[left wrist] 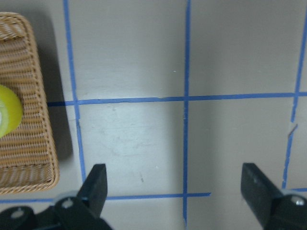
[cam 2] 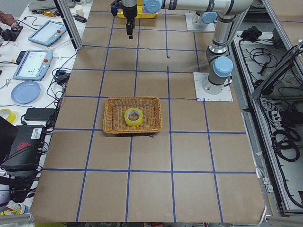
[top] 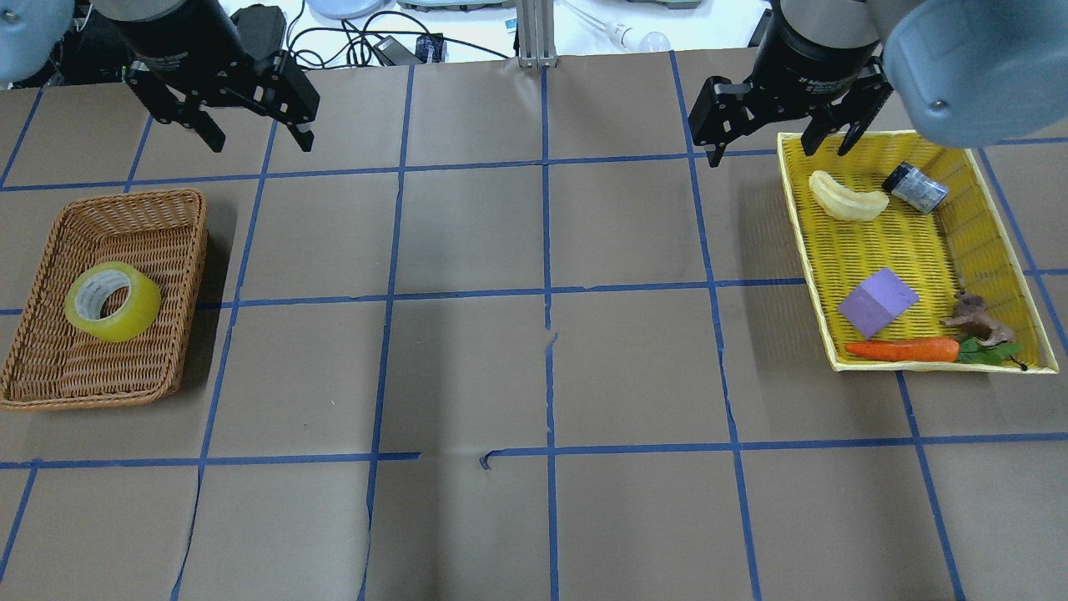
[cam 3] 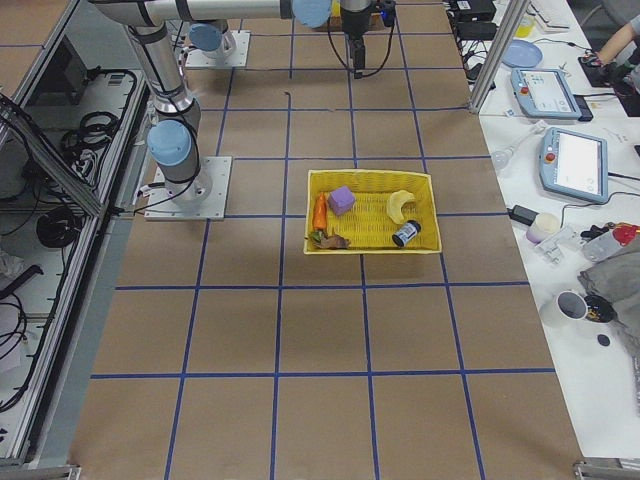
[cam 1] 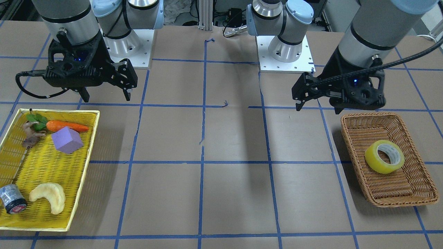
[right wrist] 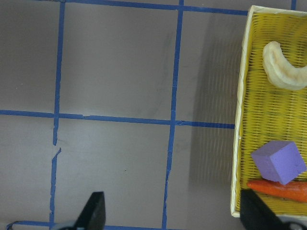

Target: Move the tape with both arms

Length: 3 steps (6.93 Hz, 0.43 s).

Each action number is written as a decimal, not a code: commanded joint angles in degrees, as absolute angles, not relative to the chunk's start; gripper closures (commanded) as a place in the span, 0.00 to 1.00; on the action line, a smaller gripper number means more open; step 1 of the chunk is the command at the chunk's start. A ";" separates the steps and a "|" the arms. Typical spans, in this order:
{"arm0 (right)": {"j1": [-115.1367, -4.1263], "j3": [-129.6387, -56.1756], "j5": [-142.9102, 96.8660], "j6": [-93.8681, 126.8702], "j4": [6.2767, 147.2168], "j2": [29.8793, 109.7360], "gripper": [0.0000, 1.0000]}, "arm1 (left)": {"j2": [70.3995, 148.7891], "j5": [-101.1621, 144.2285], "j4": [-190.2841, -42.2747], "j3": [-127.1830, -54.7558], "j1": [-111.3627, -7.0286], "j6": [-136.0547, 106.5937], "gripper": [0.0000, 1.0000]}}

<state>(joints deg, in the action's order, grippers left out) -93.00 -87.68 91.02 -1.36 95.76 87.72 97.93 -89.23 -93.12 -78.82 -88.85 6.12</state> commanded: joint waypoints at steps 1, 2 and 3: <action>-92.99 -87.45 91.06 -1.14 95.62 87.72 0.00 | 97.91 -89.30 -92.90 -80.06 -93.50 5.45 0.00; -92.73 -87.45 91.14 -1.14 95.54 87.71 0.00 | 97.30 -89.38 -92.03 -80.94 -94.21 4.67 0.00; -92.99 -87.54 91.23 -1.14 95.45 87.80 0.00 | 97.21 -89.65 -91.33 -81.12 -94.13 4.83 0.00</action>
<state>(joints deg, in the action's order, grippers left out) -92.86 -87.51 91.15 -1.17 95.54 87.75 97.47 -89.41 -92.14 -80.59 -93.66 5.01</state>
